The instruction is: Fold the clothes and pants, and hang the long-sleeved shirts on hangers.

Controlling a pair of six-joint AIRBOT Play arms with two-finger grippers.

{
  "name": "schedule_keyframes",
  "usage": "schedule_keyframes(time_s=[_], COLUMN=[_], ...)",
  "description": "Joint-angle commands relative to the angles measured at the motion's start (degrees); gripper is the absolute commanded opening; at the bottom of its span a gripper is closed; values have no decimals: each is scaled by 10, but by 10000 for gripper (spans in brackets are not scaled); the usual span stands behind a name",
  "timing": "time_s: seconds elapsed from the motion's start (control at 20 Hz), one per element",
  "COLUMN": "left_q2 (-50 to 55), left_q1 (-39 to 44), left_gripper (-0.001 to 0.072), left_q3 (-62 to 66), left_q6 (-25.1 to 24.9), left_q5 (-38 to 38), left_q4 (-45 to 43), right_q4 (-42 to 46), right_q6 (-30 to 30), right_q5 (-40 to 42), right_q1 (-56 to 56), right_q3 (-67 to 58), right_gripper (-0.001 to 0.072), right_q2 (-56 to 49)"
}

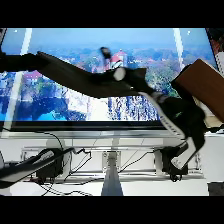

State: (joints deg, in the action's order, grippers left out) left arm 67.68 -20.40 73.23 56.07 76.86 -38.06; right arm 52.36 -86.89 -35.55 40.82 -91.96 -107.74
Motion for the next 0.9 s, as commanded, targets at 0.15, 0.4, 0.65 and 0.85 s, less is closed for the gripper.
schedule_keyframes(time_s=[0.15,0.4,0.65,0.85], left_q2=[-16,35,148,232], left_q1=[12,115,365,565], left_gripper=[14,14,14,21], left_q3=[2,2,2,2], left_q6=[1,1,0,-63], left_q5=[3,-50,-310,-560], left_q4=[3,21,205,269], right_q4=[62,206,242,211], right_q6=[-41,-30,49,91], right_q5=[-43,-259,-425,-500], right_q1=[52,-103,-329,-475], right_q3=[-111,-119,-119,-115], right_gripper=[17,17,17,18], right_q2=[-63,-19,23,29])
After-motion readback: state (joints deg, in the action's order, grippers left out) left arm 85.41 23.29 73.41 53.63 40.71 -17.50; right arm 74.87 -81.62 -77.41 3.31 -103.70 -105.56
